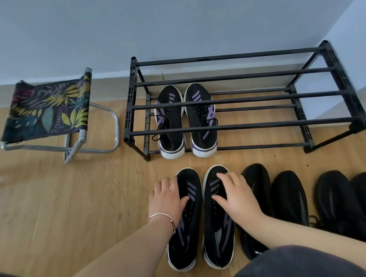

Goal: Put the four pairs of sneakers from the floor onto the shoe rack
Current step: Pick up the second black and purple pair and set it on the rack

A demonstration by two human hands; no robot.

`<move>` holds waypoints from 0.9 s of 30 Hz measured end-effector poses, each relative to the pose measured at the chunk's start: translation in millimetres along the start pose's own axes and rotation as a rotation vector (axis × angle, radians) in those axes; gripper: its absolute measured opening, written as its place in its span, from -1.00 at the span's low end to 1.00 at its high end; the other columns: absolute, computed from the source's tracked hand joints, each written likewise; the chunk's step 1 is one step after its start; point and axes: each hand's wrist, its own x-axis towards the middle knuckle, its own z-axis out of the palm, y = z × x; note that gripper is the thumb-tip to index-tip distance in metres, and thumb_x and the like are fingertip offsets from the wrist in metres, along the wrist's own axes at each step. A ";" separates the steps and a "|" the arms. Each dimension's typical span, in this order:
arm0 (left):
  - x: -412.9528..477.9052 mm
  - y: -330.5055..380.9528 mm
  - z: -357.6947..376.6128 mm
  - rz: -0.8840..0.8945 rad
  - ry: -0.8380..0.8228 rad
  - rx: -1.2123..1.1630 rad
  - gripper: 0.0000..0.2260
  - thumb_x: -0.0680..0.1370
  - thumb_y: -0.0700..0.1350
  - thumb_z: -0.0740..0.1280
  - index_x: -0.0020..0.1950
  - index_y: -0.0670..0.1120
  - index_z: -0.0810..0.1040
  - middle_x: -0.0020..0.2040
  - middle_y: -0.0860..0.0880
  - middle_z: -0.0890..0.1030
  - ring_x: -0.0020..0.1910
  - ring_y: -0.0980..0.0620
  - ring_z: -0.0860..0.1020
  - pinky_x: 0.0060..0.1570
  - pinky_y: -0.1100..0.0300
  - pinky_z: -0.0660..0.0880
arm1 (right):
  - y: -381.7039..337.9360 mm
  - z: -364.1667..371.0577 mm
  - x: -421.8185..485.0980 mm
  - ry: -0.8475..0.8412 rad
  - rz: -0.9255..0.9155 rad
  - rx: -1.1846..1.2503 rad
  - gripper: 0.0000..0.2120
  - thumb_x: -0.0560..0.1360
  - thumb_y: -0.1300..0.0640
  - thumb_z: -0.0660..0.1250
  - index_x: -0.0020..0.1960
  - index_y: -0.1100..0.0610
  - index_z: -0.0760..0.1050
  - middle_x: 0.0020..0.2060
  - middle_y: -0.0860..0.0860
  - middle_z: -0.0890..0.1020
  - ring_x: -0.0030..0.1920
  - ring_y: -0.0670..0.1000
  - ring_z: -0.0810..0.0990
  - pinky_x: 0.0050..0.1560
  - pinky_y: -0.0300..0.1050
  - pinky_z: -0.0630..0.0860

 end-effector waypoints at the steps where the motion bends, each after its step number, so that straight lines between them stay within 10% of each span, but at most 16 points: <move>1: -7.8 -0.1 6.3 0.044 -0.025 0.071 -0.33 0.62 0.25 0.18 0.61 -0.06 0.13 0.52 -0.09 0.32 0.45 -0.14 0.32 0.35 0.01 0.38 | 1.6 4.2 -11.2 -0.004 -0.061 -0.098 -0.38 0.48 -0.08 0.46 0.47 0.09 0.41 0.29 0.03 0.53 0.30 0.10 0.49 0.27 0.02 0.51; 9: -34.6 -6.8 22.9 0.072 -0.166 0.218 -0.30 0.61 0.24 0.21 0.60 -0.13 0.12 0.47 -0.13 0.34 0.37 -0.16 0.39 0.27 0.01 0.43 | 8.5 24.2 -63.2 -0.145 0.045 -0.196 -0.60 0.55 -0.10 0.38 0.28 0.07 0.46 0.15 0.01 0.54 0.09 0.03 0.58 -0.05 -0.14 0.58; 21: -31.4 -1.0 31.0 -0.486 -0.378 -0.541 -0.53 0.61 -0.03 0.37 0.44 -0.16 0.31 0.27 -0.19 0.59 0.21 -0.22 0.60 0.12 -0.01 0.54 | 1.3 24.2 -46.9 -0.212 0.562 0.293 -0.65 0.57 0.11 0.41 0.26 0.14 0.34 0.15 0.14 0.62 0.11 0.13 0.63 0.13 -0.01 0.59; 27: -31.0 -18.9 35.7 -0.584 -0.391 -0.723 -0.56 0.54 -0.04 0.45 0.37 -0.17 0.50 0.18 -0.14 0.65 0.15 -0.16 0.63 0.16 0.04 0.56 | 10.7 34.7 -49.5 -0.131 0.660 0.581 -0.34 0.46 0.10 0.54 0.45 0.07 0.28 0.11 0.05 0.67 0.04 0.01 0.63 0.16 -0.06 0.57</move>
